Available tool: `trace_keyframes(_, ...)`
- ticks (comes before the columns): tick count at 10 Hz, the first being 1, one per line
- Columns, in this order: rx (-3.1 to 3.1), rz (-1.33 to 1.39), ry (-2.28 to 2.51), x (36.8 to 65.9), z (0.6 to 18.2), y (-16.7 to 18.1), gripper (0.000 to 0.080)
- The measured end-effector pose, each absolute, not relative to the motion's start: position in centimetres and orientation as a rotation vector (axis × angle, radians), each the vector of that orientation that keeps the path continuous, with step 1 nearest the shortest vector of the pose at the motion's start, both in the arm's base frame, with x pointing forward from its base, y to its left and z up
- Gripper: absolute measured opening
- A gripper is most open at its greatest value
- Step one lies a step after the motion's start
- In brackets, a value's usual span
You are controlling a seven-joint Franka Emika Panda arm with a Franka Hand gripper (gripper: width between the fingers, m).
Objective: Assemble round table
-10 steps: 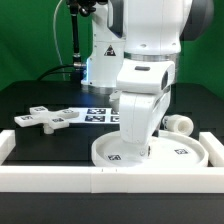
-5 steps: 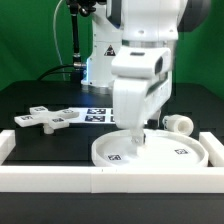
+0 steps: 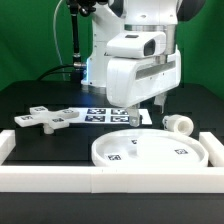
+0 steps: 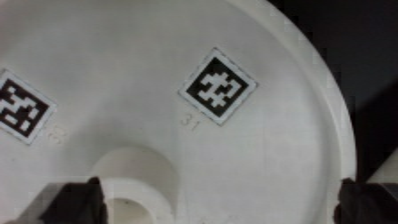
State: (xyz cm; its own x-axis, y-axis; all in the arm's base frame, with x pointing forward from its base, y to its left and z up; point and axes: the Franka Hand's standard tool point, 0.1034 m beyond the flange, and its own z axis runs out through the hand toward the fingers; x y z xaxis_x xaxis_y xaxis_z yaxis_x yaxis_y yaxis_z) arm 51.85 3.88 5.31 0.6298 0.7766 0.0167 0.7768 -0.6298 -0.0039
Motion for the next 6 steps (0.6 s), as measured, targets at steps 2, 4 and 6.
trace_keyframes(2, -2.944, -0.026, -1.057, 51.6, 5.3, 4.3, 0.0649)
trace_keyframes(4, -3.056, -0.009, -0.627, 50.0, 5.3, 6.1, 0.0649)
trace_keyframes(6, -3.093, 0.008, -0.314, 49.5, 5.1, 8.1, 0.0649)
